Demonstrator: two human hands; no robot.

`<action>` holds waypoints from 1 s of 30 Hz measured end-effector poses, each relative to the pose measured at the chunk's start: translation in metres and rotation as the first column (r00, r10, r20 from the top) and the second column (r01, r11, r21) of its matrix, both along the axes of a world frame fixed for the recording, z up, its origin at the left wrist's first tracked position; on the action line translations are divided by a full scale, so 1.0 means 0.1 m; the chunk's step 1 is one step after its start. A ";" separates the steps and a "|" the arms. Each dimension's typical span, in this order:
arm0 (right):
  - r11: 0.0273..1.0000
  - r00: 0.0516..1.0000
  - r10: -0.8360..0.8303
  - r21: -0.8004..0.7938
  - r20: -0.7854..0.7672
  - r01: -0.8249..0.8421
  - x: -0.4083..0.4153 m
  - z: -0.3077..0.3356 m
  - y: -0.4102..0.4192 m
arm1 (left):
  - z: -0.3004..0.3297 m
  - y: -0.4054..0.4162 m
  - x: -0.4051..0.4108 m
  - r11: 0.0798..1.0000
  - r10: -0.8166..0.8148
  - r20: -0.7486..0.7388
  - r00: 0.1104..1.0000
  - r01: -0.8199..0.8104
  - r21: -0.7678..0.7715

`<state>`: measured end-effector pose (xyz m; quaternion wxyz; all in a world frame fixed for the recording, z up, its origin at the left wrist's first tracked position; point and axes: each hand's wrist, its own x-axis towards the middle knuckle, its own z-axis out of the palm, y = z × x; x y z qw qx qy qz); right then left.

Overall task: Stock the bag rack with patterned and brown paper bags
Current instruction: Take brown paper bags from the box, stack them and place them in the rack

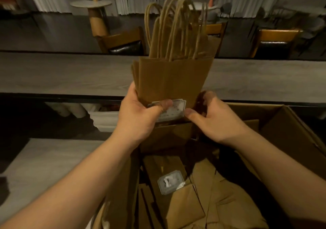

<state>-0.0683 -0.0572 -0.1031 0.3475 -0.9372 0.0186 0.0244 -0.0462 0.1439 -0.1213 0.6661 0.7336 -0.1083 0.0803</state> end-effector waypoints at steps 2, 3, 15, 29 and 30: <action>0.996 0.995 -0.033 -0.081 -0.096 0.026 0.04 -0.13 -0.06 | -0.01 0.00 0.00 1.000 0.018 0.041 0.999 -0.019 0.011; 0.996 0.981 -0.042 -0.080 -0.187 0.027 0.06 -0.21 -0.11 | -0.01 0.00 0.00 1.000 0.020 0.054 0.998 -0.021 0.022; 0.990 0.711 -0.091 0.014 -0.697 0.140 -0.18 -1.37 -0.05 | -0.03 0.02 0.05 0.994 0.094 0.098 0.991 -0.099 0.048; 0.987 0.675 -0.147 -0.153 -0.723 0.051 0.00 -1.22 -0.27 | -0.01 0.07 0.03 0.992 0.075 0.081 0.994 -0.082 0.095; 0.990 0.652 -0.111 -0.139 -0.750 0.009 0.02 -1.13 -0.39 | 0.01 0.06 0.03 0.992 0.079 0.079 0.994 -0.087 0.091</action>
